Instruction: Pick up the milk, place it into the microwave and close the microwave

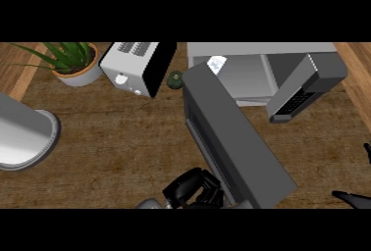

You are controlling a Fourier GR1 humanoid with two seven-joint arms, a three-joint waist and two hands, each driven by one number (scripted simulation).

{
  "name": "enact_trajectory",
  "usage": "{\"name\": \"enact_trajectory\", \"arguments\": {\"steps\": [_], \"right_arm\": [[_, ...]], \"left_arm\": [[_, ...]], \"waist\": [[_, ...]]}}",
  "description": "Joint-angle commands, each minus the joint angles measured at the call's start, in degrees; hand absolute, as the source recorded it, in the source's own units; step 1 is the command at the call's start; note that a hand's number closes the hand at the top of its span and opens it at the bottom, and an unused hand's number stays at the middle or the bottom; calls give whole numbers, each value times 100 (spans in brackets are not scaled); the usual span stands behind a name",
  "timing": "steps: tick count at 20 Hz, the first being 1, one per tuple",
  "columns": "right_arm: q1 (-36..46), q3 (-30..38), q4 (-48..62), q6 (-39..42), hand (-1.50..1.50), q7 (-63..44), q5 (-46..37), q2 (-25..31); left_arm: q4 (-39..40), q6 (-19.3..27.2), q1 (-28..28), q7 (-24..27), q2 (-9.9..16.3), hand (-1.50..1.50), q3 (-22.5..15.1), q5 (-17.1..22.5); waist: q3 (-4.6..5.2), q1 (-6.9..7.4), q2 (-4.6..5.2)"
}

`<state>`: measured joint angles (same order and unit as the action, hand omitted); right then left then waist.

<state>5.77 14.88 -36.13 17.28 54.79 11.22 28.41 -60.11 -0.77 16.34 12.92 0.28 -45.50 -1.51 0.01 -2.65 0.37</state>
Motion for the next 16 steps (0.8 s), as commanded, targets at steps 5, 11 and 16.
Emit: {"name": "enact_trajectory", "arguments": {"steps": [5,11,16], "right_arm": [[116,-363,-624,839,-150,310,116,-141],[76,-488,-970,938,-150,76,280,-4],[242,-642,-1308,839,-150,-223,399,-53]], "left_arm": [[37,1051,561,392,-24,150,-1120,1105],[177,1694,1265,307,-20,-150,-1170,1747],[125,2149,1671,174,-21,150,-1356,2178]], "waist": [[19,-228,26],[25,-585,75],[25,-774,95]]}}
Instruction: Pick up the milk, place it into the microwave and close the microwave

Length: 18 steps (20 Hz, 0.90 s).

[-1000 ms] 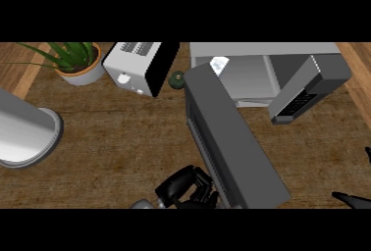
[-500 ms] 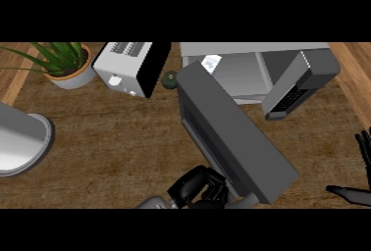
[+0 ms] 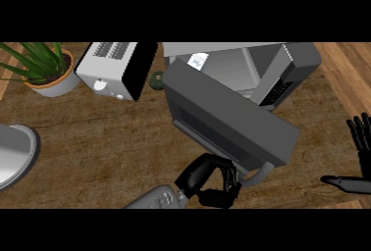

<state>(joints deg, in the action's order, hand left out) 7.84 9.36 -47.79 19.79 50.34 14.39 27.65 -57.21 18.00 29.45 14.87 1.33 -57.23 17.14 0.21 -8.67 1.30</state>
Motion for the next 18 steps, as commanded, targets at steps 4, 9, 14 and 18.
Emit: {"name": "enact_trajectory", "arguments": {"steps": [4,9,14,18], "right_arm": [[164,-164,-376,594,-150,-4,180,120],[317,-349,-596,658,-150,-279,238,176],[459,-416,-824,671,-150,-431,321,289],[668,-389,-957,710,-150,-611,514,338]], "left_arm": [[50,482,707,45,-129,150,-18,628],[129,830,1476,178,-131,150,209,762],[406,994,1973,159,-133,150,370,1048],[602,1091,2375,84,-133,150,499,1275]], "waist": [[9,-394,68],[-1,-592,109],[-20,-818,183],[-29,-974,236]]}}
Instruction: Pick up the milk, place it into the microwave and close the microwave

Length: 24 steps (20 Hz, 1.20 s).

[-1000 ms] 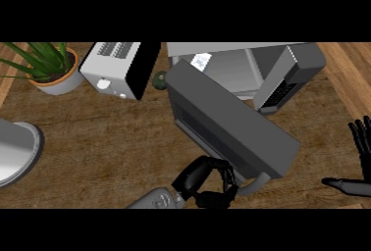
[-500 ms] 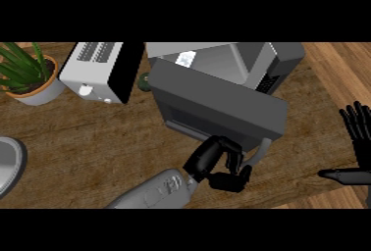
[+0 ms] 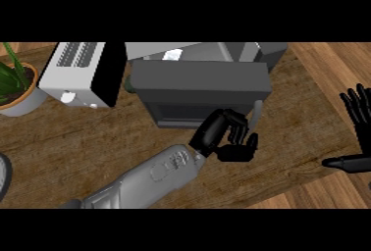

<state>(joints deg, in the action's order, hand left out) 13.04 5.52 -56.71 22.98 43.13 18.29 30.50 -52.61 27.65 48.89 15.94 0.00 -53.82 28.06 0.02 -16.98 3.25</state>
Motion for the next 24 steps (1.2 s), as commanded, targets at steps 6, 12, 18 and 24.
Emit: {"name": "enact_trajectory", "arguments": {"steps": [6,12,18,24], "right_arm": [[374,-109,-285,621,-150,-94,318,134],[618,-155,-436,744,-150,-308,510,206],[777,-345,-643,1084,-150,-534,720,218],[793,-605,-859,1364,-150,-837,816,286]], "left_arm": [[494,177,925,2,0,150,303,413],[794,282,1329,-66,3,150,389,639],[1045,354,1665,-62,7,150,502,829],[1126,510,1730,42,8,150,528,947]], "waist": [[-25,-313,144],[-44,-487,218],[-59,-630,275],[-57,-719,310]]}}
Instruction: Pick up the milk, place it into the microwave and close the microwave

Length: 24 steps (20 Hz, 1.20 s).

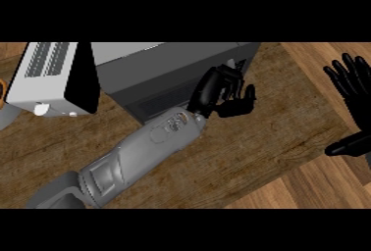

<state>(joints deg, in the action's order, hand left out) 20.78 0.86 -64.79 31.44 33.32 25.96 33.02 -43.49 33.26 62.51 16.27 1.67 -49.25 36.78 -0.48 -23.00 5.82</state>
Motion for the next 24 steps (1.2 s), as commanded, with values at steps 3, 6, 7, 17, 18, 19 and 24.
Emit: {"name": "enact_trajectory", "arguments": {"steps": [3,6,7,17,18,19,24], "right_arm": [[280,-297,-352,666,150,56,-35,180],[325,-600,-743,1054,150,69,-122,278],[430,-698,-886,1088,150,48,-120,224],[401,-1049,-1656,1116,150,-304,101,234],[369,-1115,-1742,1155,150,-377,92,285],[394,-1135,-1803,1137,150,-400,123,262],[296,-1237,-2117,1105,150,-545,216,298]], "left_arm": [[175,17,303,18,-158,150,-21,125],[186,147,358,12,-158,150,-9,159],[182,79,361,23,-158,150,-38,176],[221,379,334,77,-154,150,-42,350],[234,394,377,9,-154,150,-88,347],[257,432,374,25,-154,150,-37,373],[215,620,320,102,-152,150,-57,399]], "waist": [[4,-111,60],[-10,-122,-18],[-8,-78,14],[-16,-322,18],[-15,-343,-30],[-15,-317,-1],[-15,-480,-9]]}}
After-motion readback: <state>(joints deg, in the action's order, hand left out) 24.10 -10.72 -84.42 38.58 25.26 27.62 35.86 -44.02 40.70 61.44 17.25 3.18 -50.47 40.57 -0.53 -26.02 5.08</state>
